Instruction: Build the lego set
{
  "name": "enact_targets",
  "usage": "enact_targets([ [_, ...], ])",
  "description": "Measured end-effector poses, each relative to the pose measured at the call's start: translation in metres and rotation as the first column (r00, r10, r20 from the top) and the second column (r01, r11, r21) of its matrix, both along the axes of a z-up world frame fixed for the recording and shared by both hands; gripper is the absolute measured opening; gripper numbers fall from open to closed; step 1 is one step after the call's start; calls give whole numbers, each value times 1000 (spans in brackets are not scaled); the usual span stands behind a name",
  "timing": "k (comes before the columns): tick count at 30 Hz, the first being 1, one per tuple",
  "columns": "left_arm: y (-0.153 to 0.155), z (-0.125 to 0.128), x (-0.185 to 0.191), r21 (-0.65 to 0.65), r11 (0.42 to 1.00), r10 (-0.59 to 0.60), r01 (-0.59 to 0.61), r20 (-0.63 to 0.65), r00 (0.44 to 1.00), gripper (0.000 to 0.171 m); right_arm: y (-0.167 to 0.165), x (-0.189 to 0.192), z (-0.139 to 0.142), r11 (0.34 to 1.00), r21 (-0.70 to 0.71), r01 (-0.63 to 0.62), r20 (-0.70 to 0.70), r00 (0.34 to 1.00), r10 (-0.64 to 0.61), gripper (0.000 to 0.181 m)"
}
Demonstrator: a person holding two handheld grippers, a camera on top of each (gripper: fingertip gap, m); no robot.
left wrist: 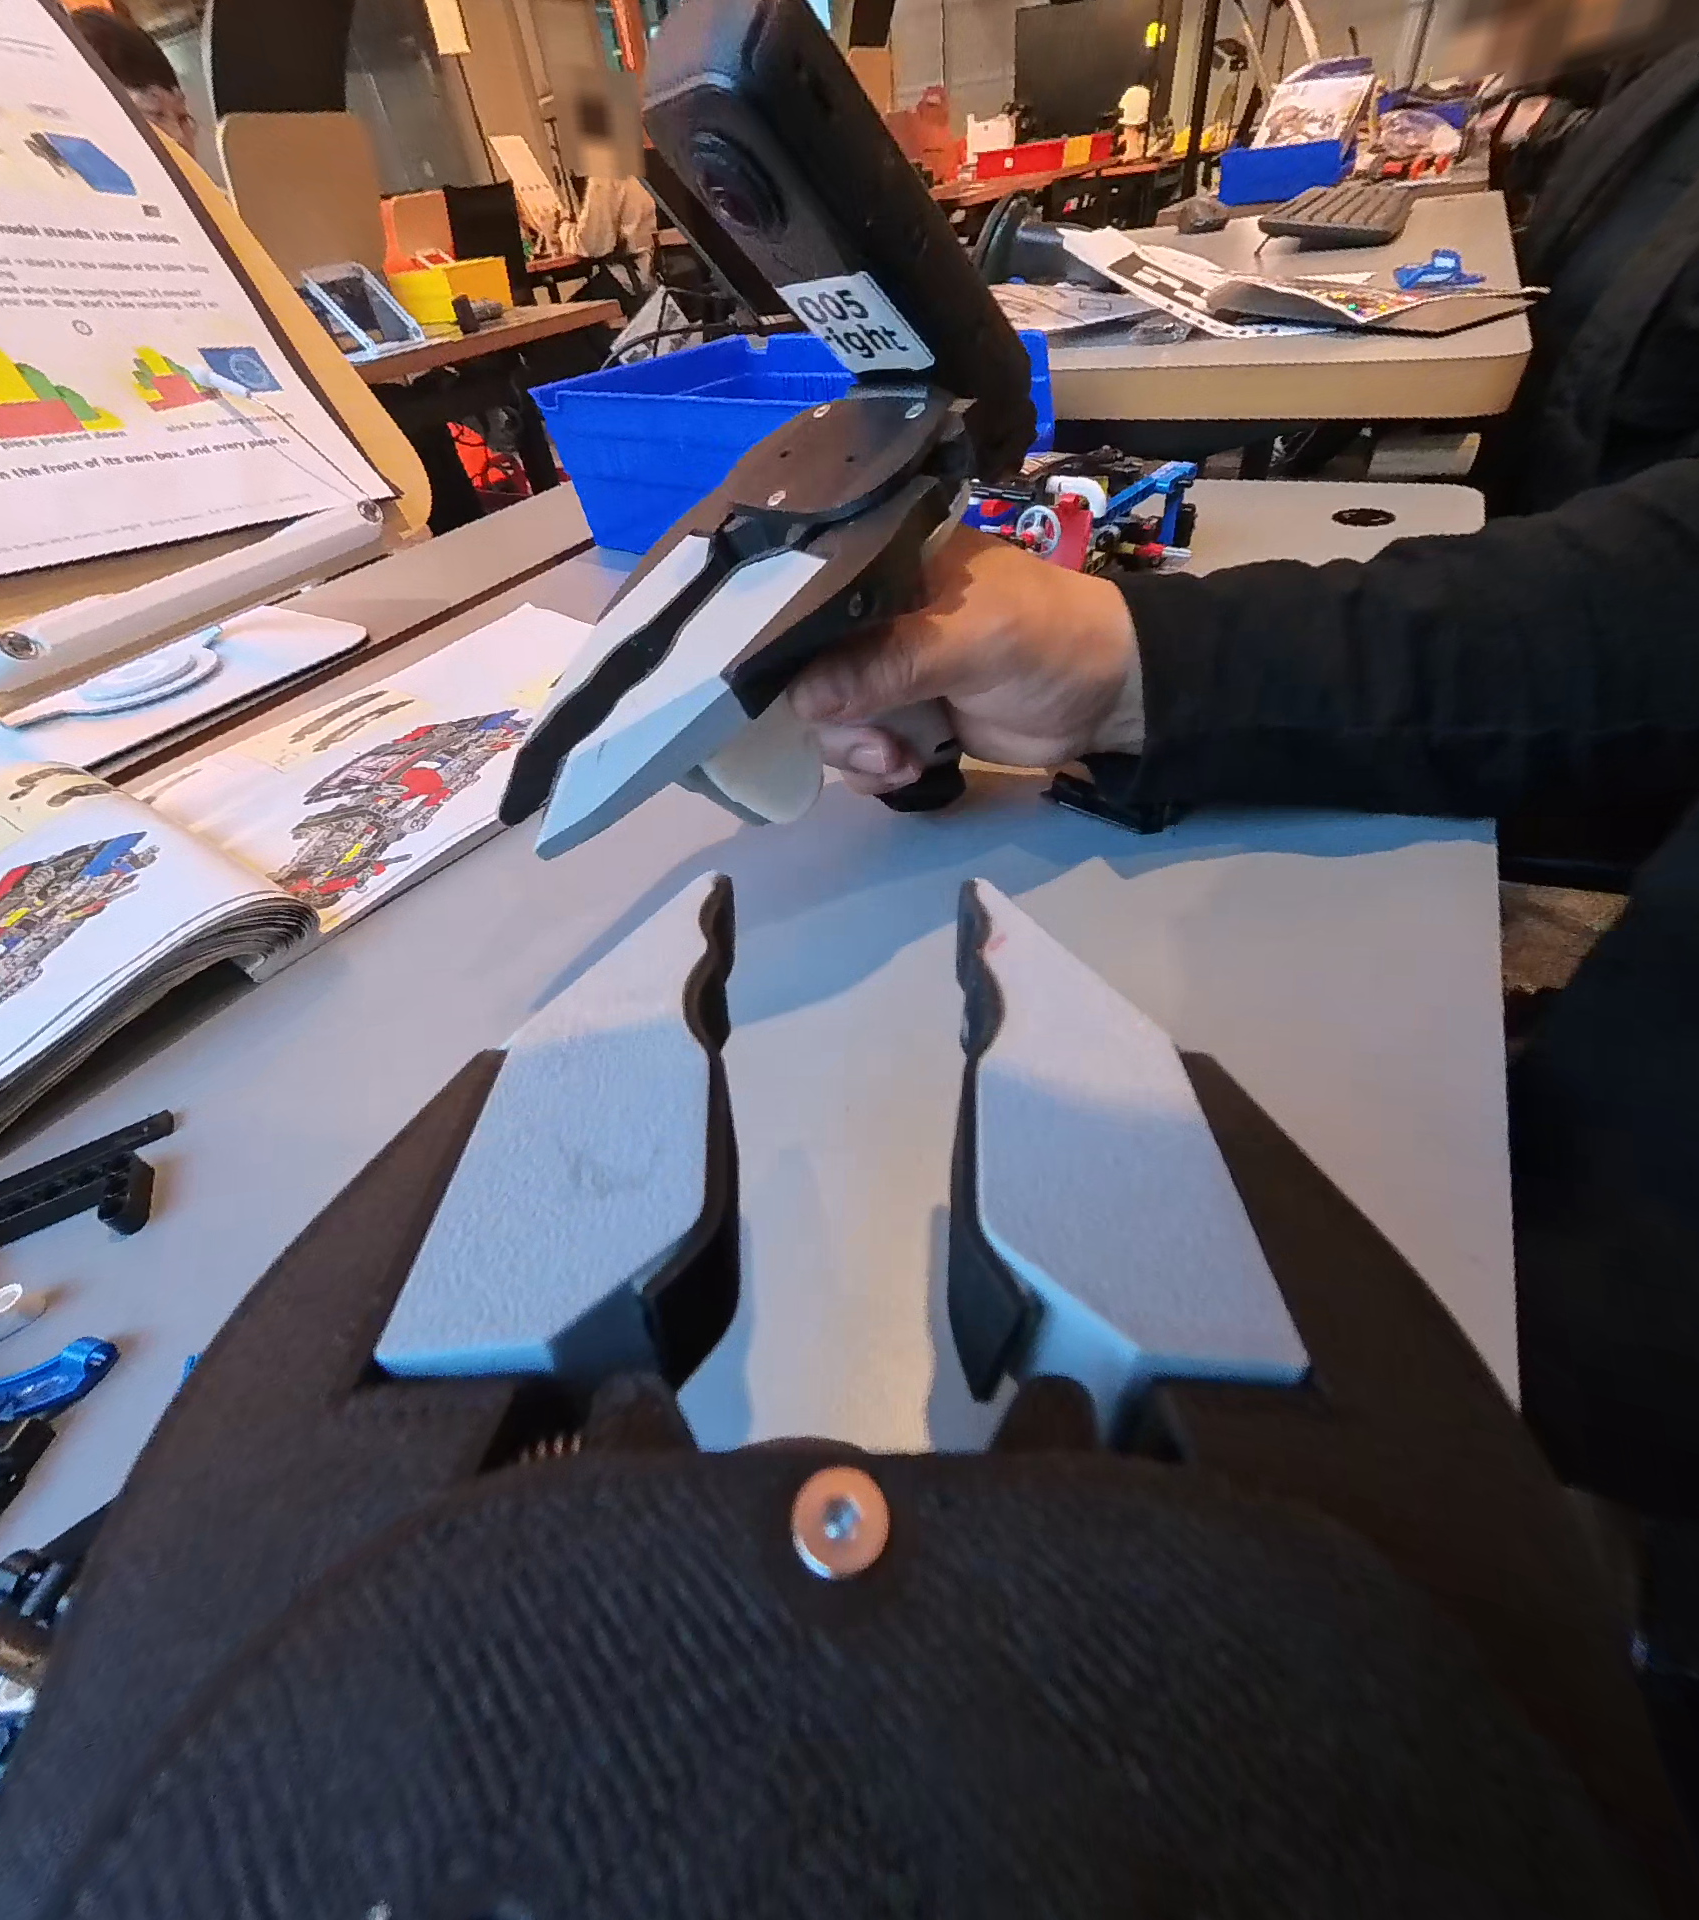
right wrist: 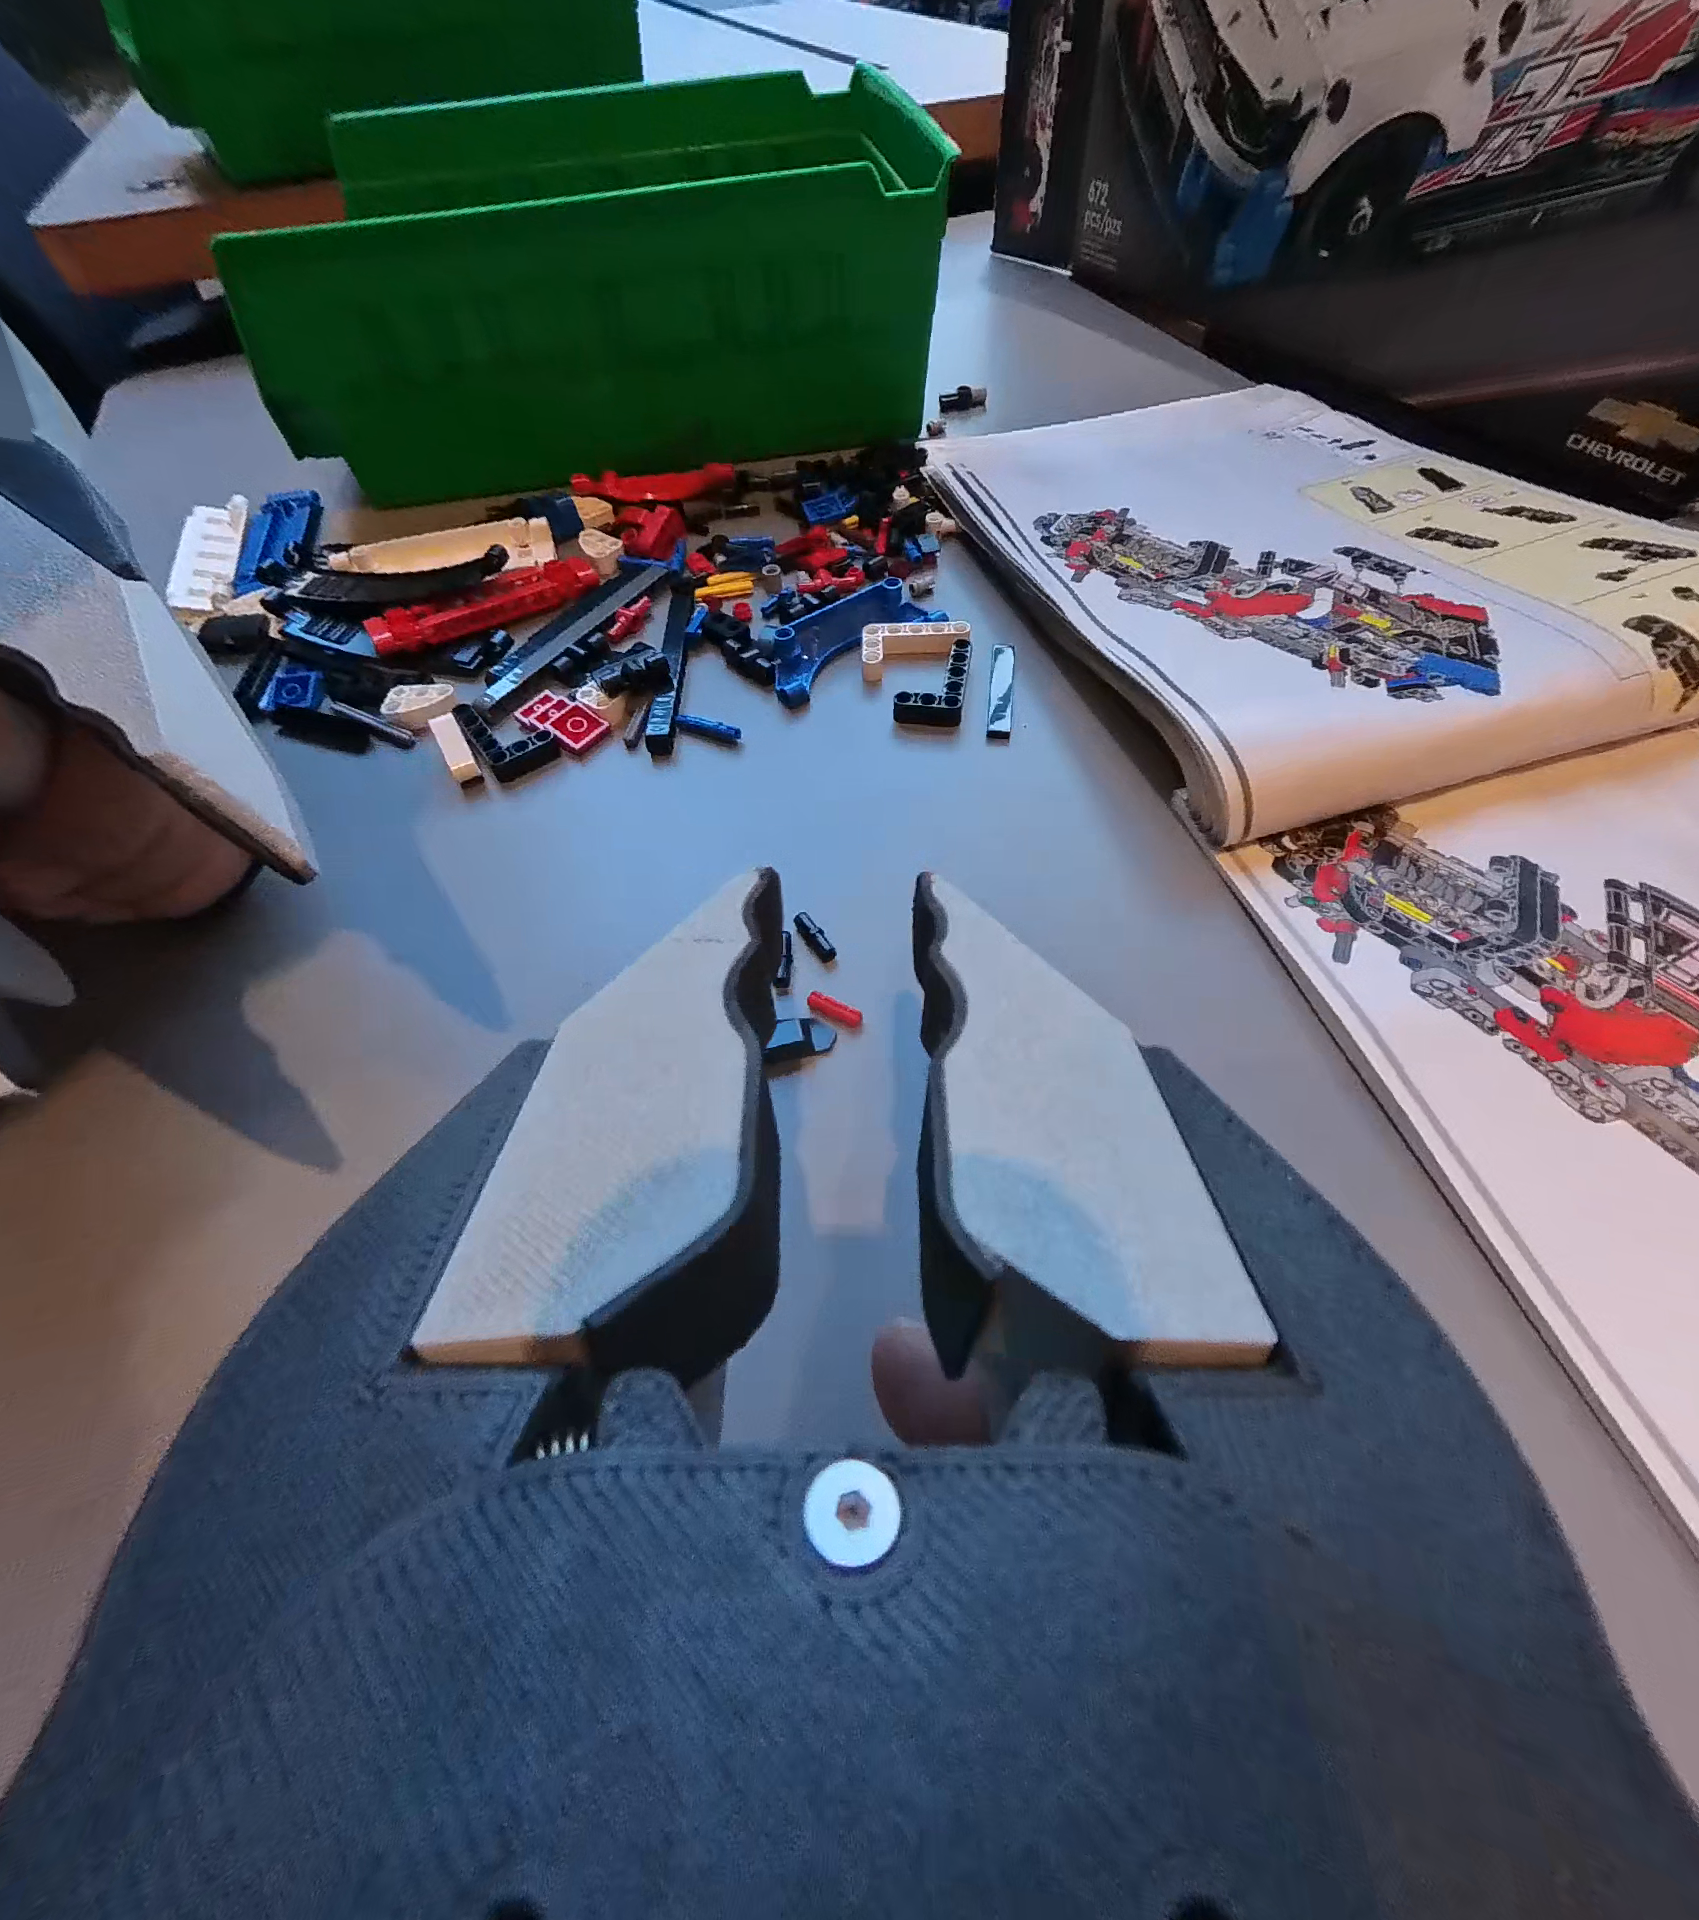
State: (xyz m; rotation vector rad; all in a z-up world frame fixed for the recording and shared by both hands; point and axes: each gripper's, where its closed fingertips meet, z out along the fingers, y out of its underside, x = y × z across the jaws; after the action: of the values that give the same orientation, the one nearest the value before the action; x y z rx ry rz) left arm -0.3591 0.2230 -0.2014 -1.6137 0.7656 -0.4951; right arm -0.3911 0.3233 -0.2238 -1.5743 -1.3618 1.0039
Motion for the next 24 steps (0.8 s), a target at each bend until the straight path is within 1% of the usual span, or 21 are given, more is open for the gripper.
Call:
enact_targets([
  [4, -1, 0, 1, 4, 1000, -3, 3, -5, 1000, 39, -5, 0, 1, 1000, -15, -20, 14, 1000, 20, 18],
  [10, 0, -2, 1, 9, 1000, 7, -7, -23, 1000, 39, -6, 3, 11, 1000, 23, -19, -8, 1000, 19, 15],
  [18, -5, -13, 14, 77, 997, 13, 2, -189, 982, 37, -7, 7, 19, 1000, 20, -20, -47, 999, 21, 15],
  [24, -6, -15, 16, 82, 997, 8, 10, -207, 978, 36, -7, 8, 17, 999, 31, -13, -38, 999, 14, 15],
])
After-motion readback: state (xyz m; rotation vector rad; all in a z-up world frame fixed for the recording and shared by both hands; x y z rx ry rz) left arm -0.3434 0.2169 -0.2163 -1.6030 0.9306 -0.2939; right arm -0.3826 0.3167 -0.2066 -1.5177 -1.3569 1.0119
